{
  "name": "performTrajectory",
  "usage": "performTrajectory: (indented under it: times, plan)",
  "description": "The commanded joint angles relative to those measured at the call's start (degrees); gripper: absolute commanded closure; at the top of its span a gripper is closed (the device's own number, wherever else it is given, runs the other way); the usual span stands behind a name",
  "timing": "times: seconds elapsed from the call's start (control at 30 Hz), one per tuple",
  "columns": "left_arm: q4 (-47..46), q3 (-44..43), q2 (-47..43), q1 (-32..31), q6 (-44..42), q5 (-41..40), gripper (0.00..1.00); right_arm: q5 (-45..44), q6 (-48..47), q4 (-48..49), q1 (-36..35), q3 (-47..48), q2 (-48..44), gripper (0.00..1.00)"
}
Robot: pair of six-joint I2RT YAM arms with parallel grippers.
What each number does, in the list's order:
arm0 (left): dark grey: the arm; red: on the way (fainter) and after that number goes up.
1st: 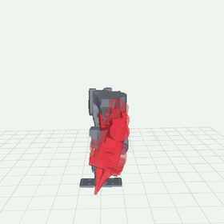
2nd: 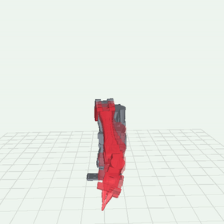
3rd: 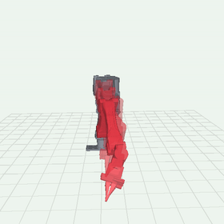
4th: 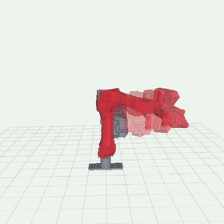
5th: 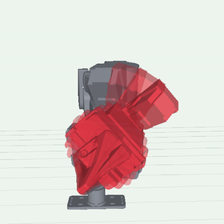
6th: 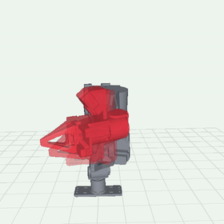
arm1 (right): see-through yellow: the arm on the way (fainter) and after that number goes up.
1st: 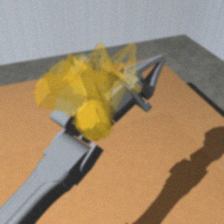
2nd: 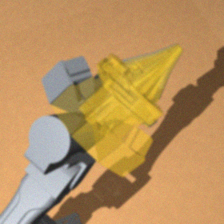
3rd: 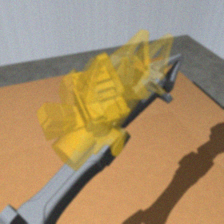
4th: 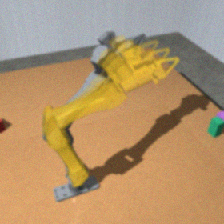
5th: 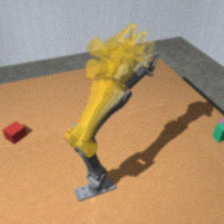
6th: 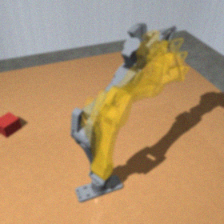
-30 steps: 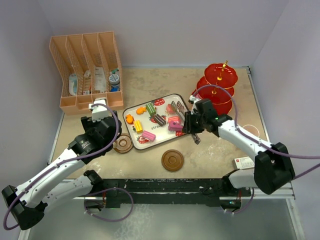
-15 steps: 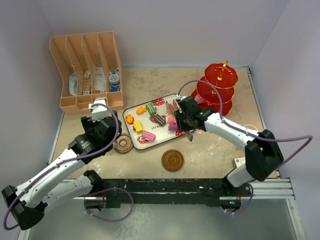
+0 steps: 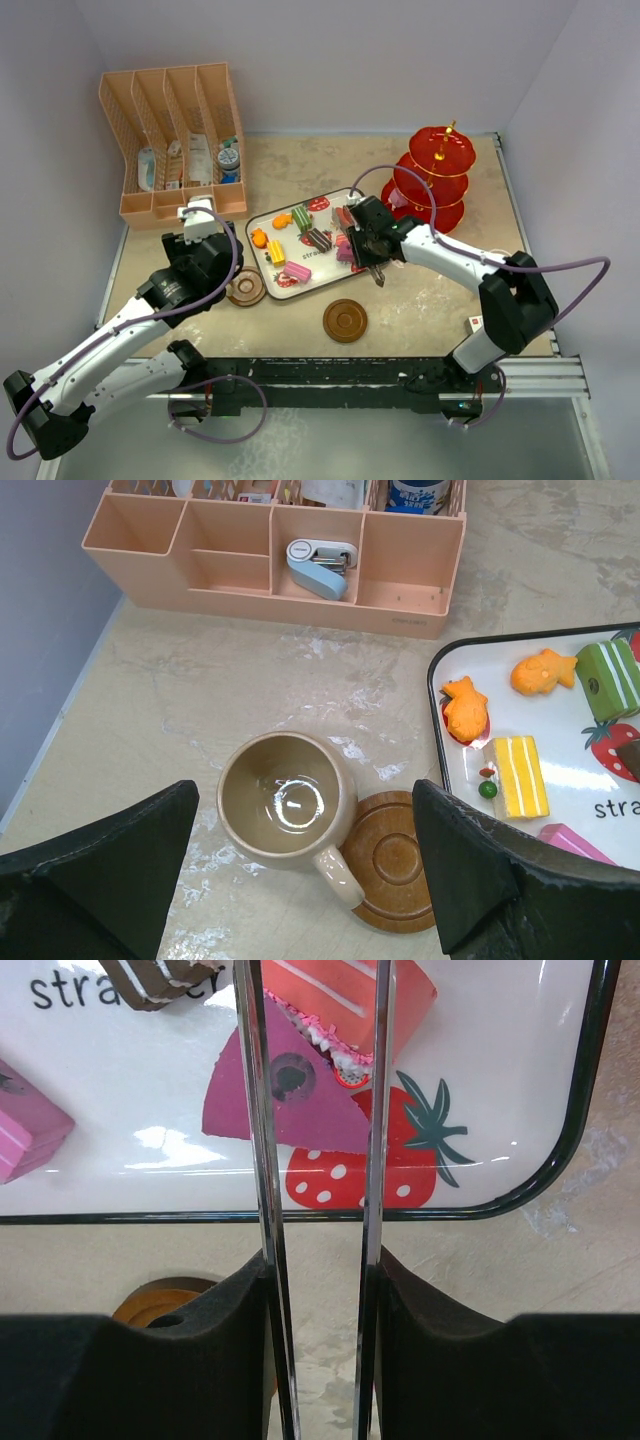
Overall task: Serve the afternoon tea
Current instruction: Adjust the dessert on the tray.
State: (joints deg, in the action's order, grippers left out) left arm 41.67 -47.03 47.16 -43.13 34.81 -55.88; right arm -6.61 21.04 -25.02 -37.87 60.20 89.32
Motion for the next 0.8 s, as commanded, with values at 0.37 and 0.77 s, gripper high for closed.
performTrajectory:
  times: [0.37, 0.77]
  plan:
    - [-0.63, -1.23, 0.04, 0.22, -0.79, -0.35, 0.15, 12.18, 5.67, 6.75, -0.19, -0.03, -4.27, 0.78]
    - [-0.70, -1.23, 0.00, 0.20, -0.88, -0.03, 0.15, 28.82, 12.91, 21.30, 8.47, -10.26, -4.43, 0.79]
